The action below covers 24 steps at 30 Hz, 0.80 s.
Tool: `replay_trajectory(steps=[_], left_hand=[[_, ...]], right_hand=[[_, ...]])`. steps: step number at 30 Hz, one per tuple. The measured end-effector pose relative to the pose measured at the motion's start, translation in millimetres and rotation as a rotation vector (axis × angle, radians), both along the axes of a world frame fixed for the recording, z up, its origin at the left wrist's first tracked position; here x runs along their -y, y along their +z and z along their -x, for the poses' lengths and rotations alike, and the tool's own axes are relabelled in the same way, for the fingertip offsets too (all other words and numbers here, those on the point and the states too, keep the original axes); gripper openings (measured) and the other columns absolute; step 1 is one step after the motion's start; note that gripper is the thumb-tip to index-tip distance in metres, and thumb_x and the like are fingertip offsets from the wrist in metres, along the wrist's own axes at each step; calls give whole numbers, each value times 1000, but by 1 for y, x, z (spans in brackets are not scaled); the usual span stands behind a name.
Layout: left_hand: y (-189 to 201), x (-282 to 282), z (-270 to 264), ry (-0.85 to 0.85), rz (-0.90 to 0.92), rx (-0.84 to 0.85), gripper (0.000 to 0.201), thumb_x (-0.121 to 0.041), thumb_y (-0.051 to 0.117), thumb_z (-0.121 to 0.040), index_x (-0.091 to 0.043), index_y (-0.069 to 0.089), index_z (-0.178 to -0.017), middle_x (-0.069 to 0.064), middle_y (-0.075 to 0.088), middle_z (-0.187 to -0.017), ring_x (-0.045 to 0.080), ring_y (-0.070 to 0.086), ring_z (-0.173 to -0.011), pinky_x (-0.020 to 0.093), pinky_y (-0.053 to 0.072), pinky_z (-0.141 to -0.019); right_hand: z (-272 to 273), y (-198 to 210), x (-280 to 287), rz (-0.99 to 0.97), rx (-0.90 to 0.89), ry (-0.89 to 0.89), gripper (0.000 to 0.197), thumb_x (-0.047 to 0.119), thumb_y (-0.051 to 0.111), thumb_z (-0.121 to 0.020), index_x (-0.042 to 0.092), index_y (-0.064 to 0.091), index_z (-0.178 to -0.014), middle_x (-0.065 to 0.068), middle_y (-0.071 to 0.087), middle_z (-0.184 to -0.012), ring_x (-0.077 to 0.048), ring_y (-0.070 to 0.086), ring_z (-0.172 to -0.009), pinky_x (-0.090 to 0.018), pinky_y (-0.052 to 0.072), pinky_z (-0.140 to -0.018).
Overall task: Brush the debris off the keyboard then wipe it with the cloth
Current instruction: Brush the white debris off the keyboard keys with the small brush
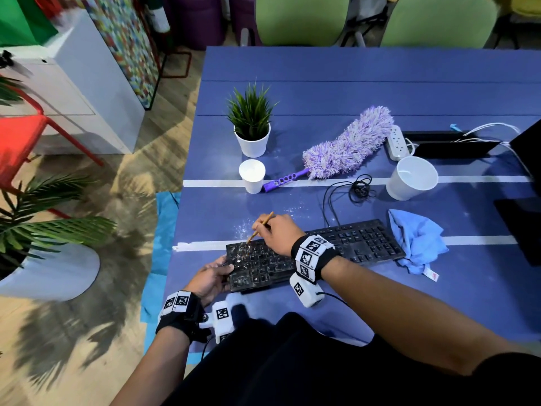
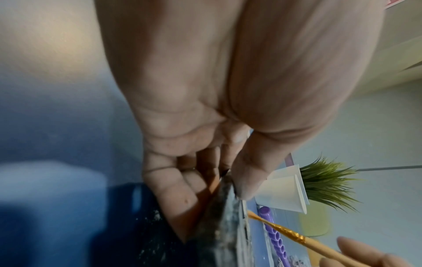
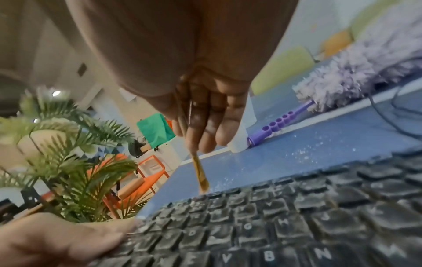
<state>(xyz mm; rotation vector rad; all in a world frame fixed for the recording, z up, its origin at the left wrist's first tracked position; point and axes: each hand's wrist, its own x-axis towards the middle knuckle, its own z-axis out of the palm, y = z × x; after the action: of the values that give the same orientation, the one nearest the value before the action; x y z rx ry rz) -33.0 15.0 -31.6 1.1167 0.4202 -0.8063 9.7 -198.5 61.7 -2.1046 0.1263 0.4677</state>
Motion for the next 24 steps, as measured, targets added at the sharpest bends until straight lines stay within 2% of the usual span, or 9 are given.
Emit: replay_trajectory(steps=[1, 4, 5, 8, 11, 15, 19, 22, 24], left_hand=[[0, 0, 0, -7, -2, 1, 32, 5, 44, -94, -10, 59, -118, 5, 74, -97, 15, 71, -76, 31, 60, -63], [-1, 0, -1, -18, -7, 12, 32, 6, 43, -95, -10, 59, -117, 7, 73, -97, 15, 72, -75, 30, 60, -60], [0, 0, -1, -17, -4, 10, 32, 6, 43, -95, -10, 59, -117, 7, 73, -98, 15, 72, -76, 30, 60, -59], [0, 0, -2, -19, -10, 14, 32, 5, 44, -95, -11, 59, -118, 5, 75, -97, 15, 72, -78, 31, 58, -60], [-1, -2, -2, -32, -18, 30, 41, -1, 58, -86, -11, 56, -125, 6, 74, -104, 18, 70, -84, 33, 54, -66], [-2, -2, -3, -19, -8, 24, 36, 0, 52, -88, -11, 57, -123, 6, 74, -105, 18, 72, -86, 35, 53, -68], [-4, -4, -4, -14, -24, 32, 44, -2, 61, -82, -8, 57, -126, 9, 73, -105, 22, 67, -87, 38, 52, -74], [-3, -2, -3, -5, -26, 26, 31, 2, 51, -91, -11, 62, -117, 8, 72, -99, 17, 68, -76, 32, 55, -63], [-1, 0, -3, 0, -28, 27, 31, -1, 57, -87, -13, 62, -115, 6, 73, -97, 16, 67, -74, 29, 53, -60]], right_hand=[[0, -1, 2, 21, 28, -11, 31, 31, 42, -100, 16, 69, -94, -3, 73, -94, -20, 64, -89, -25, 46, -85], [-1, 1, 3, 14, 7, 23, 28, 26, 46, -98, 16, 69, -86, -6, 74, -80, -11, 66, -68, -25, 53, -73], [-2, 0, 2, 26, 17, 22, 28, 26, 46, -97, 16, 69, -85, -7, 74, -78, -11, 66, -65, -26, 54, -71], [-2, -2, 5, 74, 60, -8, 27, 31, 44, -97, 21, 66, -85, -6, 73, -82, -19, 69, -74, -30, 56, -76], [-2, 3, 6, 44, 34, 11, 27, 27, 46, -97, 22, 65, -79, -7, 74, -77, -9, 66, -63, -28, 55, -74], [-2, -2, 6, 116, 68, 20, 31, 33, 43, -98, 18, 67, -88, -4, 72, -83, -21, 67, -79, -31, 52, -85], [-3, 1, 4, 56, 49, 6, 29, 28, 45, -97, 18, 68, -83, -6, 74, -74, -12, 68, -68, -34, 56, -84], [-1, 2, -2, 46, 48, 86, 27, 32, 48, -98, 18, 70, -88, -2, 76, -81, -16, 71, -77, -35, 55, -87], [1, -2, -5, 75, 62, 82, 31, 32, 47, -99, 15, 71, -91, -5, 76, -85, -22, 70, -83, -34, 53, -89]])
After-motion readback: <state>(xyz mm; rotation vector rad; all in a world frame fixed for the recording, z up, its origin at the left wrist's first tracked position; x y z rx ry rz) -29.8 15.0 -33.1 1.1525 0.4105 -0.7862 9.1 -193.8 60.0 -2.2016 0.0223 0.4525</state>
